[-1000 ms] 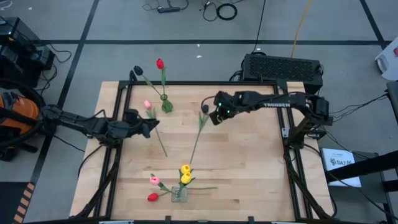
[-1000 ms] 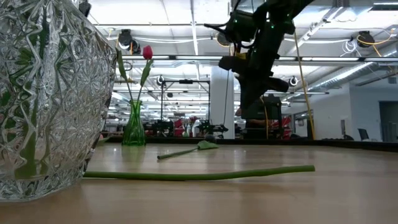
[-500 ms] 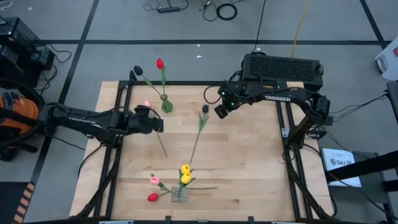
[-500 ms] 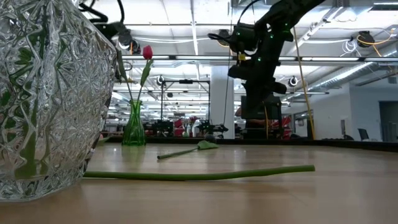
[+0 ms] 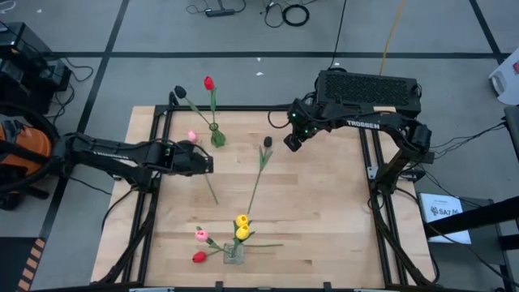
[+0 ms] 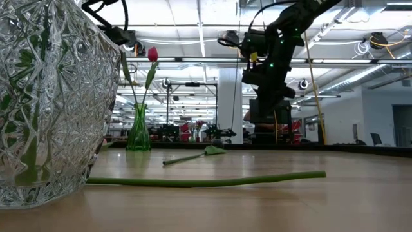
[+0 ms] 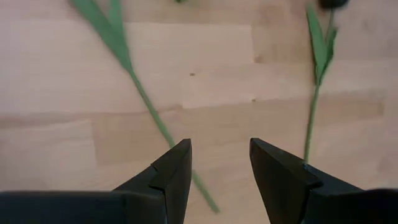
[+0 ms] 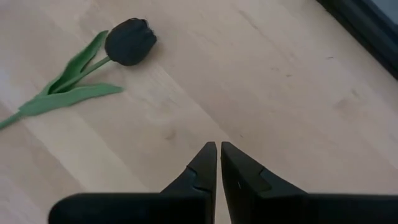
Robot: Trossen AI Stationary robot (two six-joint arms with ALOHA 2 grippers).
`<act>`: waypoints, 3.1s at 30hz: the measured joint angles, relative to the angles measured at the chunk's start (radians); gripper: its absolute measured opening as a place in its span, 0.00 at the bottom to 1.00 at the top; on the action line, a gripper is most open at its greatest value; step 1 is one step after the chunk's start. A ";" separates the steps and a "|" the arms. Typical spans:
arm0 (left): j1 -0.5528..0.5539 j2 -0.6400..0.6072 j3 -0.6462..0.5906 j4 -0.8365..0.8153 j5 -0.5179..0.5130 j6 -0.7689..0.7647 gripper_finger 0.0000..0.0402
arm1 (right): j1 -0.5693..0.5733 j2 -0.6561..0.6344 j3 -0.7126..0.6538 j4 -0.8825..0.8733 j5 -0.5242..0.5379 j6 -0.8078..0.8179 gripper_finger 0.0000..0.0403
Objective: Sort flowers into vase by color
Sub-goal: Put the pink flower into the transparent vase
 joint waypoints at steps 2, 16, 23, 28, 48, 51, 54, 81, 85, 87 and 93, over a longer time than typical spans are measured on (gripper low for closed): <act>0.010 0.000 0.000 -0.027 -0.030 -0.073 0.42 | -0.002 0.000 0.000 0.004 -0.005 -0.022 0.04; 0.150 0.054 -0.030 -0.103 -0.063 -0.125 0.42 | -0.001 0.000 0.000 0.015 -0.022 -0.062 0.04; 0.269 0.148 -0.043 -0.088 -0.059 -0.057 0.42 | -0.001 0.000 0.000 0.015 -0.022 -0.062 0.04; 0.404 0.222 -0.043 -0.049 -0.013 0.091 0.42 | -0.001 0.000 0.000 0.021 -0.022 -0.063 0.04; 0.596 0.443 -0.043 0.175 0.156 0.350 0.42 | 0.001 0.000 0.000 0.014 -0.026 -0.051 0.04; 0.575 0.460 -0.043 0.186 0.156 0.346 0.42 | 0.001 0.000 0.000 0.021 -0.026 -0.053 0.04; 0.549 0.458 -0.043 0.184 0.156 0.322 0.42 | 0.001 0.000 0.000 0.021 -0.026 -0.053 0.04; 0.402 0.446 -0.043 0.173 0.123 0.268 0.42 | 0.001 0.000 0.000 0.017 -0.025 -0.054 0.04; 0.394 0.446 -0.043 0.172 0.112 0.270 0.42 | 0.001 0.000 0.000 0.017 -0.025 -0.054 0.04; 0.390 0.446 -0.043 0.172 0.091 0.270 0.42 | 0.001 0.000 0.000 0.017 -0.025 -0.054 0.04; 0.389 0.446 -0.043 0.172 0.076 0.277 0.42 | 0.001 0.000 0.000 0.017 -0.025 -0.053 0.04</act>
